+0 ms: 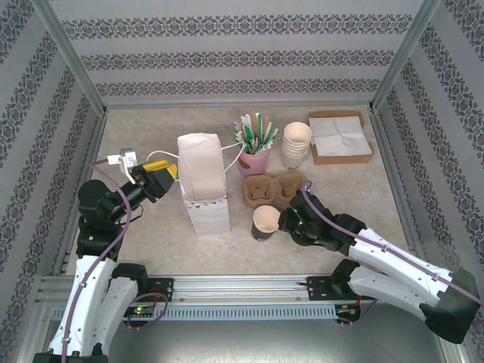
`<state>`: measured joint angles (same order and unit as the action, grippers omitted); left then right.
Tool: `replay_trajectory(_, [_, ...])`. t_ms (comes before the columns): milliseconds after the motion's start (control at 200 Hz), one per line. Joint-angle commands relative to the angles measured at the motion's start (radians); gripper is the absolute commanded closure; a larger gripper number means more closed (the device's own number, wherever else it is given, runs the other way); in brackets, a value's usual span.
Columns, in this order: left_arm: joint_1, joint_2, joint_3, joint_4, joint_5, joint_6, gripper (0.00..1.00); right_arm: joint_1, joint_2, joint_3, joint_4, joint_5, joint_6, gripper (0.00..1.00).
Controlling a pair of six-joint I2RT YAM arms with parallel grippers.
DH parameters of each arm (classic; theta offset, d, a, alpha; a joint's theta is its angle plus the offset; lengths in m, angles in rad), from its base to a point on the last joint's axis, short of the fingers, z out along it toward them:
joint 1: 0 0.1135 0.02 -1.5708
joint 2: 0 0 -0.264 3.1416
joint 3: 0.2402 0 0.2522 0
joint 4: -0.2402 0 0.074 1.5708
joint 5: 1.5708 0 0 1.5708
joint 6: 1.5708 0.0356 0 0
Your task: Pack the takeout coffee
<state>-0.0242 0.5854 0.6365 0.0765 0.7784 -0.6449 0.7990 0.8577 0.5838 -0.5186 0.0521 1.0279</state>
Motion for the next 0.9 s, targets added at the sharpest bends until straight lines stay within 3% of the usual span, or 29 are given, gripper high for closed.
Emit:
replay_trajectory(0, [0.002,-0.005,-0.003,0.051,0.019,-0.007,0.40,0.014,0.012,0.008,-0.002,0.043,-0.042,1.00])
replay_trajectory(315, [0.002,-0.004,-0.004,0.051,0.018,-0.006,0.40,0.045,0.050,0.077,-0.054,0.122,-0.111,1.00])
replay_trajectory(764, [0.002,-0.004,-0.005,0.052,0.019,-0.008,0.40,0.054,0.071,0.065,-0.029,0.127,-0.115,0.98])
replay_trajectory(894, [0.001,-0.004,-0.005,0.051,0.019,-0.009,0.41,0.054,0.060,0.073,-0.049,0.140,-0.117,0.93])
